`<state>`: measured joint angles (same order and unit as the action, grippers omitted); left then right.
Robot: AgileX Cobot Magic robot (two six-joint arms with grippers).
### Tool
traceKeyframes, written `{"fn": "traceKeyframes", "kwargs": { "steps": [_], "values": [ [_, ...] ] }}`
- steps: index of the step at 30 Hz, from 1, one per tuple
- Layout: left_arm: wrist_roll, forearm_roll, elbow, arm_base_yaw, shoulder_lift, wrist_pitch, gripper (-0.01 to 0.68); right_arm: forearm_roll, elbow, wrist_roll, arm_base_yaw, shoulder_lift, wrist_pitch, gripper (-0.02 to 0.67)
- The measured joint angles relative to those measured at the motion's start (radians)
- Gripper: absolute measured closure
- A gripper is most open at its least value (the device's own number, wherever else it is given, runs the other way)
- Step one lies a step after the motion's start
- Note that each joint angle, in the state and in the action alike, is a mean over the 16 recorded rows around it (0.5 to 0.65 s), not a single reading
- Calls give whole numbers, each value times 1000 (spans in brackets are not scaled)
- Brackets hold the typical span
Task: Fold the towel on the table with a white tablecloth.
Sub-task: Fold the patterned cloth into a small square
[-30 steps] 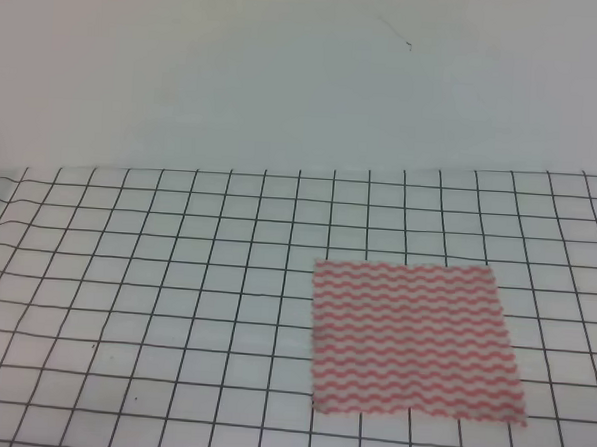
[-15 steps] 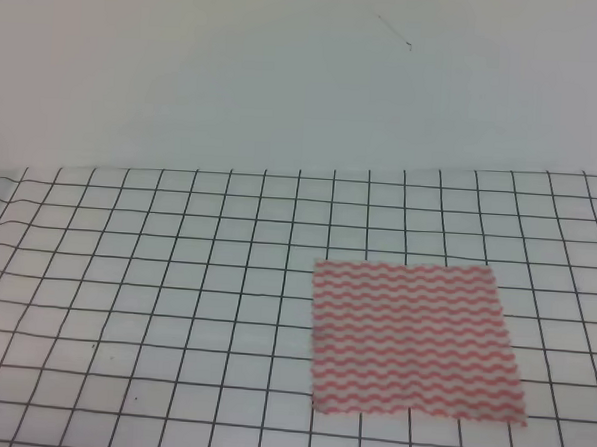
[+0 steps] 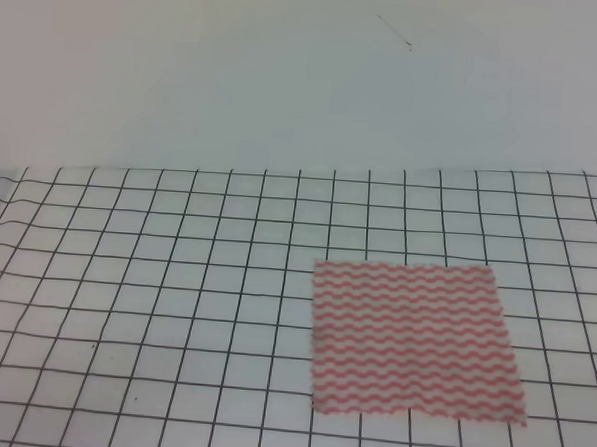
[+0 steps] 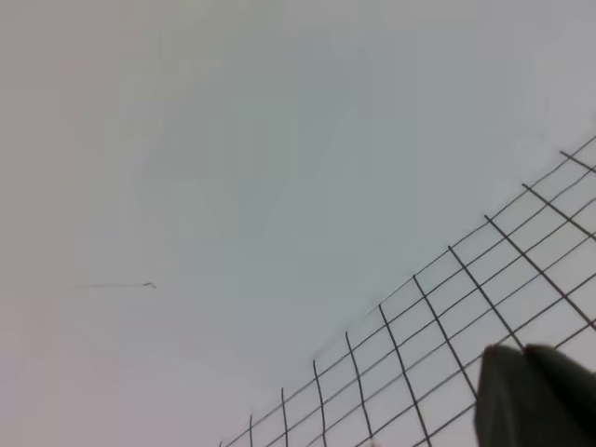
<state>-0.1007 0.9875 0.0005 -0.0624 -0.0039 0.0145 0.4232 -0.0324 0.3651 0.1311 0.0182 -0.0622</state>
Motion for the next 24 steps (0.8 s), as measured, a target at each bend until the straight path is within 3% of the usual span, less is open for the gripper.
{"fn": "traceKeyframes", "kwargs": {
  "steps": [13,24],
  "values": [
    [89,119,-16,0,0,120,675,165,58,-40,-2,0,-13,650],
    [412,113,-164,1,45,312,675,191,334,-472,-6,-82,-348,650]
  ]
}}
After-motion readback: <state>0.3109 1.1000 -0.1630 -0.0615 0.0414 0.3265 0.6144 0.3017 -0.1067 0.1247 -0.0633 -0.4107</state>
